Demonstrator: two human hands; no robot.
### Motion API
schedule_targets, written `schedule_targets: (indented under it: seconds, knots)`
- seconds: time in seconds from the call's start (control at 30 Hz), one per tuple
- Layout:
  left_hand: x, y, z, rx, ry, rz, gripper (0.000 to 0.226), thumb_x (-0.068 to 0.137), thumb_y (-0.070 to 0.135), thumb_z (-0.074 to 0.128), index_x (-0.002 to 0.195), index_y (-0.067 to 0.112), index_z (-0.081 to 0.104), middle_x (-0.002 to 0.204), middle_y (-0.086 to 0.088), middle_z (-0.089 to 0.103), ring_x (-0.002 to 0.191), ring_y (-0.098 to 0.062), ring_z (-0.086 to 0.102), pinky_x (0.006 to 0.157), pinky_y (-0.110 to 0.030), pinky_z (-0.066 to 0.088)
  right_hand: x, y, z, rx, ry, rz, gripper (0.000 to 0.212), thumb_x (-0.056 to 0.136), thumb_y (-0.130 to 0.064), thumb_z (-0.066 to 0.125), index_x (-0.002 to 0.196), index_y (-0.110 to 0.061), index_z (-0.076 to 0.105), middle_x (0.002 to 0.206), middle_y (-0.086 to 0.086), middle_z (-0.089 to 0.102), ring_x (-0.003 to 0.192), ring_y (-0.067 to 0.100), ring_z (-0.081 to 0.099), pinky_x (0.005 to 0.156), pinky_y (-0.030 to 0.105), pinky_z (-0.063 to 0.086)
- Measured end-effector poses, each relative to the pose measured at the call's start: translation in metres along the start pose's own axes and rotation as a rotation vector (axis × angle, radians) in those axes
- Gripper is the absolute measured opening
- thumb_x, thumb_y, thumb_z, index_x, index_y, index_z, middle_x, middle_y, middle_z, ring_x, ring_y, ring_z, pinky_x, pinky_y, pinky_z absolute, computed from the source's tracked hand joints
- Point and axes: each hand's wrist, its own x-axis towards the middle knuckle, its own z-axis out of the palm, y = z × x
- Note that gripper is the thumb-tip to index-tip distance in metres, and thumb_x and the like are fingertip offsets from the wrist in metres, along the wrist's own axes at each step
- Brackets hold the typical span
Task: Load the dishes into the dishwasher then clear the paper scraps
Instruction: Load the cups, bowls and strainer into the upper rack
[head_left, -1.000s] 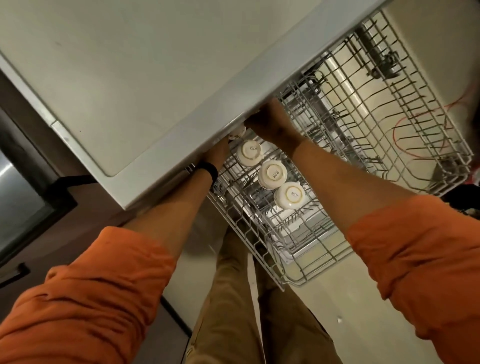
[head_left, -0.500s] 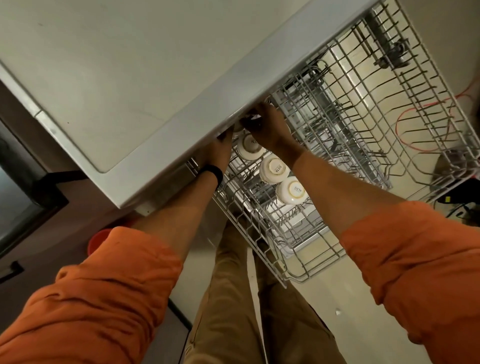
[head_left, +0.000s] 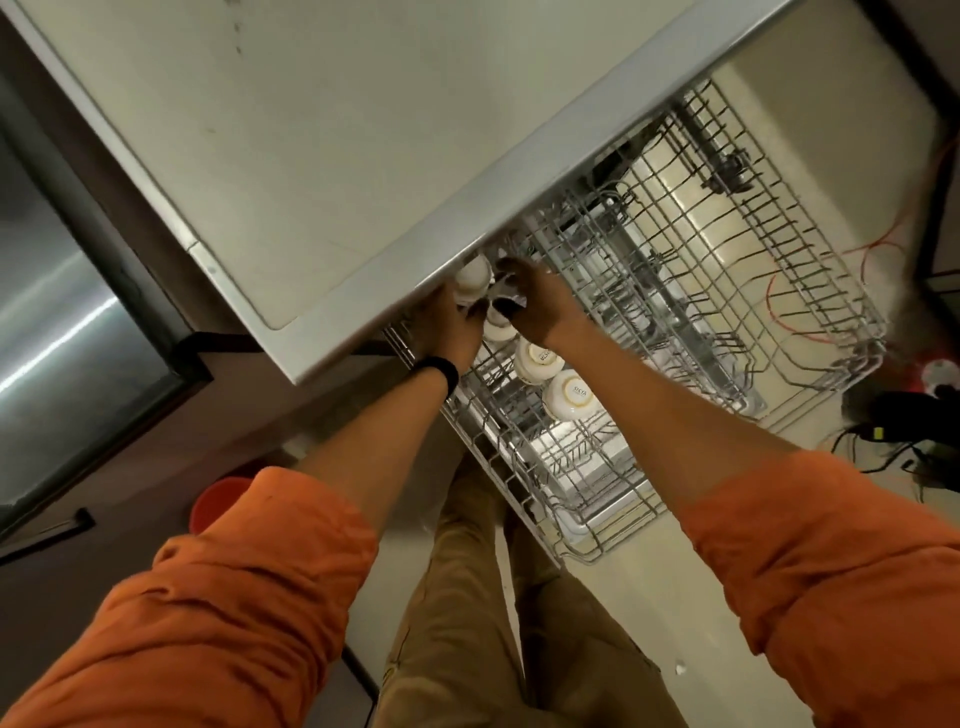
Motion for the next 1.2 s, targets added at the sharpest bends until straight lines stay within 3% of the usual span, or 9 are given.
schedule_targets:
  seconds: [0.07, 0.23, 0.37, 0.6, 0.7, 0.87, 1.1, 1.2]
  knots:
    - [-0.015, 0.006, -0.003, 0.044, -0.047, -0.002, 0.053, 0.098, 0.032, 0.062, 0.148, 0.023, 0.045, 0.141, -0.005, 0.058, 0.124, -0.028, 0.057, 0.102, -0.040, 0.048, -0.016, 0.004, -0.005, -0.006, 0.019, -0.008, 0.052, 0.093, -0.022, 0.067, 0.142, -0.022, 0.050, 0.129, 0.005, 0.067, 0.118, 0.027, 0.063, 0.101, 0.046, 0.052]
    - [-0.077, 0.030, -0.025, 0.104, -0.112, 0.160, 0.038, 0.101, 0.032, 0.055, 0.138, 0.023, 0.056, 0.130, -0.007, 0.065, 0.116, -0.029, 0.062, 0.093, -0.035, 0.050, -0.081, -0.015, -0.036, -0.031, 0.103, -0.060, 0.038, 0.094, -0.021, 0.067, 0.131, -0.015, 0.061, 0.118, 0.013, 0.071, 0.108, 0.030, 0.067, 0.091, 0.040, 0.055]
    - [-0.122, 0.044, -0.055, 0.166, -0.021, 0.294, 0.042, 0.102, 0.038, 0.054, 0.140, 0.023, 0.056, 0.132, -0.004, 0.066, 0.116, -0.024, 0.064, 0.096, -0.039, 0.053, -0.126, -0.039, -0.059, 0.080, 0.153, -0.173, 0.037, 0.095, -0.016, 0.066, 0.131, -0.011, 0.060, 0.122, 0.010, 0.069, 0.112, 0.026, 0.065, 0.099, 0.043, 0.052]
    - [-0.157, 0.057, -0.122, 0.117, 0.177, 0.475, 0.036, 0.100, 0.031, 0.058, 0.135, 0.020, 0.062, 0.122, -0.001, 0.071, 0.107, -0.018, 0.067, 0.093, -0.040, 0.054, -0.163, -0.101, -0.076, 0.165, 0.209, -0.314, 0.038, 0.096, -0.016, 0.067, 0.133, -0.017, 0.061, 0.125, 0.003, 0.068, 0.113, 0.011, 0.062, 0.103, 0.029, 0.049]
    - [-0.158, 0.052, -0.157, 0.075, 0.265, 0.488, 0.037, 0.100, 0.032, 0.059, 0.135, 0.021, 0.062, 0.122, -0.001, 0.071, 0.104, -0.017, 0.068, 0.092, -0.037, 0.056, -0.163, -0.134, -0.072, 0.154, 0.202, -0.391, 0.037, 0.095, -0.018, 0.067, 0.132, -0.020, 0.061, 0.123, -0.001, 0.069, 0.109, 0.003, 0.061, 0.102, 0.026, 0.049]
    - [-0.147, 0.026, -0.218, 0.019, 0.388, 0.477, 0.038, 0.099, 0.036, 0.060, 0.136, 0.024, 0.061, 0.127, 0.002, 0.068, 0.103, -0.012, 0.068, 0.091, -0.036, 0.057, -0.151, -0.199, -0.047, 0.111, 0.184, -0.492, 0.039, 0.094, -0.023, 0.070, 0.131, -0.022, 0.060, 0.121, -0.007, 0.067, 0.110, 0.005, 0.060, 0.100, 0.025, 0.048]
    - [-0.115, -0.029, -0.319, 0.046, 0.522, 0.442, 0.033, 0.098, 0.028, 0.061, 0.130, 0.024, 0.063, 0.124, 0.003, 0.068, 0.106, -0.018, 0.065, 0.091, -0.031, 0.052, -0.118, -0.304, 0.012, 0.051, 0.133, -0.577, 0.043, 0.090, -0.024, 0.074, 0.131, -0.023, 0.061, 0.121, -0.008, 0.069, 0.111, 0.006, 0.063, 0.101, 0.028, 0.050]
    - [-0.093, -0.055, -0.364, 0.023, 0.575, 0.444, 0.036, 0.096, 0.028, 0.062, 0.131, 0.021, 0.061, 0.128, 0.000, 0.064, 0.110, -0.020, 0.063, 0.091, -0.039, 0.054, -0.100, -0.351, 0.040, 0.031, 0.109, -0.587, 0.046, 0.089, -0.024, 0.076, 0.132, -0.023, 0.061, 0.124, -0.006, 0.069, 0.114, 0.009, 0.063, 0.103, 0.030, 0.049]
